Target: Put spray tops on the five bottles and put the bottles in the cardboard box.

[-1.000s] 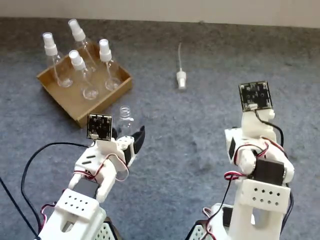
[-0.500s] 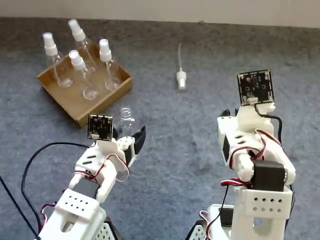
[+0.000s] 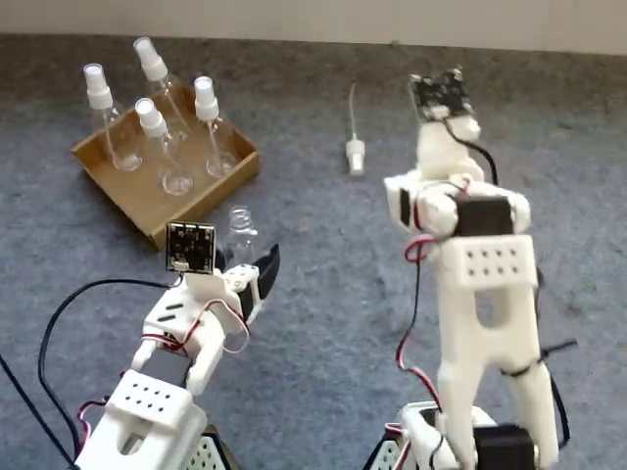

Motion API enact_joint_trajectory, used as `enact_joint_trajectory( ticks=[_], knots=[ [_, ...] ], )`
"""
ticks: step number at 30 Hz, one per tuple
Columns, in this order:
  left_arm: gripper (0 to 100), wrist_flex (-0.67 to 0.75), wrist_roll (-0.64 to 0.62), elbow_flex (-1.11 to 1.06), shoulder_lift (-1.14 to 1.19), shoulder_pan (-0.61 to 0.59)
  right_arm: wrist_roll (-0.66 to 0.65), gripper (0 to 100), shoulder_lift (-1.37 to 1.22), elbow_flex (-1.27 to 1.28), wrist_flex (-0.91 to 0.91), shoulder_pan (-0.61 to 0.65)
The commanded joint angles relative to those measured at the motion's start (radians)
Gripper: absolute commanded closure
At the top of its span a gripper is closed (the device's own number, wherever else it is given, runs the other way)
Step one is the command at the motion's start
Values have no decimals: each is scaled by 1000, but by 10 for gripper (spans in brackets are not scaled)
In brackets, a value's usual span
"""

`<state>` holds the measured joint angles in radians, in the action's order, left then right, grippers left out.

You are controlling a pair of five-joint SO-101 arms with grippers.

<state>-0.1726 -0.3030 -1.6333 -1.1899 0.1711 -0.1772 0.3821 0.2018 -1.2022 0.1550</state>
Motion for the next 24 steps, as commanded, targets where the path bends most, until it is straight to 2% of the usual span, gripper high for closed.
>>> enact_joint_trajectory(
  ticks=[1, 7, 13, 24],
  knots=[
    [919, 23, -6, 12, -28, -19, 8, 925, -145, -171, 24, 45],
    [919, 23, -6, 8, -28, -19, 8, 921, -453, -377, 22, 76],
    [919, 23, -6, 8, -28, -21, 8, 804, -722, -608, -13, 85],
    [919, 23, -6, 8, -28, -21, 9, 800, -1098, -934, -15, 117]
  ],
)
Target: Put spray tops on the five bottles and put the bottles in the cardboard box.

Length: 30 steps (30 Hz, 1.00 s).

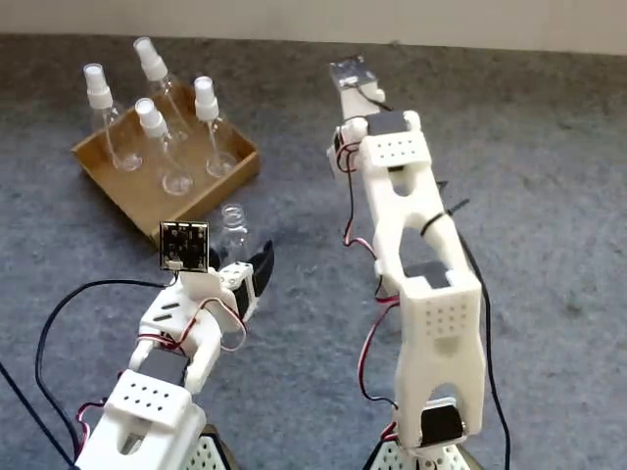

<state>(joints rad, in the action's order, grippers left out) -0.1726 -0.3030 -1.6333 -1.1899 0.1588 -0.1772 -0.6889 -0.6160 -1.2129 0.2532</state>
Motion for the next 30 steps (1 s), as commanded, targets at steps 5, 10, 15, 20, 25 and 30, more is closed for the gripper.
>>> enact_joint_trajectory(
  ticks=[5, 10, 15, 20, 25, 30],
  knots=[
    [919, 23, -6, 7, -28, -8, 9, 800, -159, -242, -10, 8],
    [919, 23, -6, 7, -28, -8, 2, 882, -260, -326, -8, -42],
    [919, 23, -6, 7, -28, -8, 2, 947, -328, -404, -10, -73],
    [919, 23, -6, 1, -28, -7, 2, 989, -340, -435, -33, -96],
    [919, 23, -6, 1, -28, -8, 0, 993, -338, -473, -117, -97],
    [919, 23, -6, 1, -28, -8, 0, 993, -337, -624, -292, -97]
  ],
)
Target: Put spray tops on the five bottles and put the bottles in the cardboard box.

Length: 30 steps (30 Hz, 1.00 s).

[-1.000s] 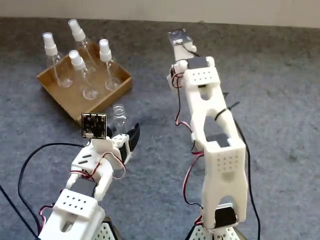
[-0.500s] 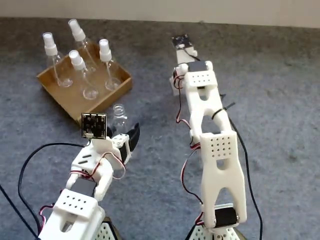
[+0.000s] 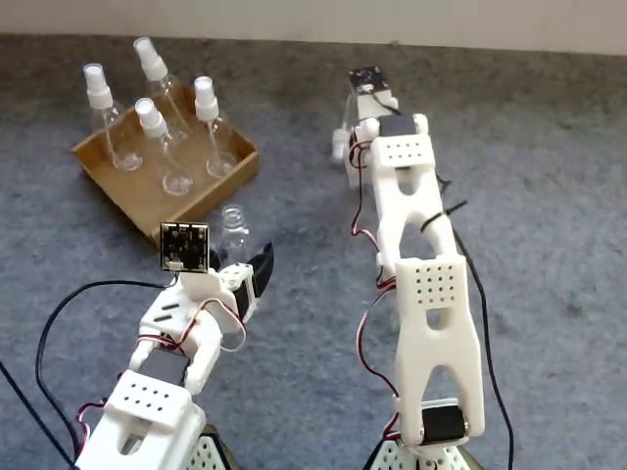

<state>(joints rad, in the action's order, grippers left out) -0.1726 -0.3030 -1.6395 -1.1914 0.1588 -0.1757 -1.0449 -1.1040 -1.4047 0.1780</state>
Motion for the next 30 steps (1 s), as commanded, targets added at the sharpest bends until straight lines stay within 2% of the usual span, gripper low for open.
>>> enact_joint_trajectory(
  ticks=[1, 6, 11, 15, 20, 25, 30],
  knots=[
    [919, 23, -6, 7, -27, -8, -2, 993, 19, -183, -142, -22],
    [919, 23, -6, 7, -27, -8, -2, 992, 10, -418, -283, -22],
    [919, 23, -6, 7, -27, -8, 3, 983, 10, -553, -289, -15],
    [919, 23, -6, 7, -27, -8, 20, 898, 7, -550, -225, 1],
    [919, 23, -6, 7, -27, -8, 195, 809, -77, -558, -87, 12],
    [919, 23, -6, 7, -27, -8, 339, 789, -206, -562, 97, 28],
    [919, 23, -6, 7, -27, -8, 345, 789, -309, -564, 229, 91]
  ],
)
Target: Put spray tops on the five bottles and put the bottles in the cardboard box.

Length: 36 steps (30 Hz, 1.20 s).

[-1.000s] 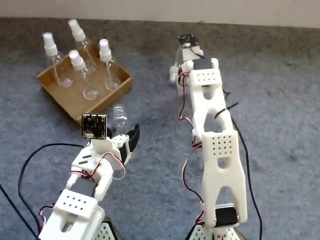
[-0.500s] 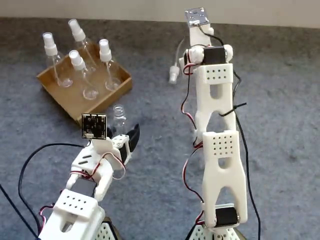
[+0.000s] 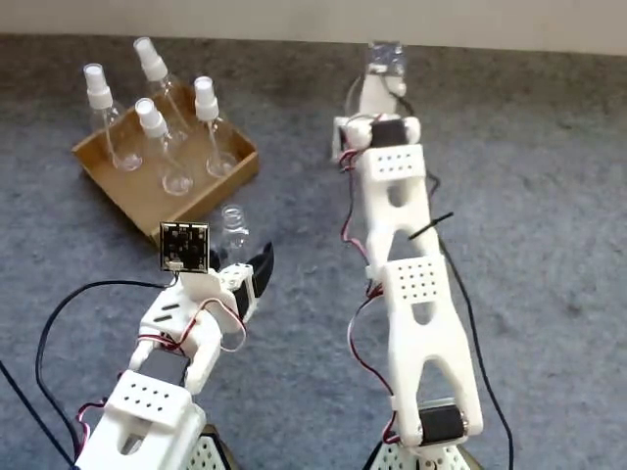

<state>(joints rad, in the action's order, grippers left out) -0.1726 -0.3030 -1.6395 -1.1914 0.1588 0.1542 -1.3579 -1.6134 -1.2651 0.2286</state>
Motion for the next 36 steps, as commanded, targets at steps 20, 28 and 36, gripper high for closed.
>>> enact_joint_trajectory(
  ticks=[20, 28, 36],
  knots=[
    [919, 23, -6, 7, -27, -8, 12, 909, -193, -53, 197, 53],
    [919, 23, -6, -2, -27, -8, -3, 993, -193, -91, 148, -31],
    [919, 23, -6, -2, -27, -8, -342, 993, -128, -154, -119, -35]
  ],
)
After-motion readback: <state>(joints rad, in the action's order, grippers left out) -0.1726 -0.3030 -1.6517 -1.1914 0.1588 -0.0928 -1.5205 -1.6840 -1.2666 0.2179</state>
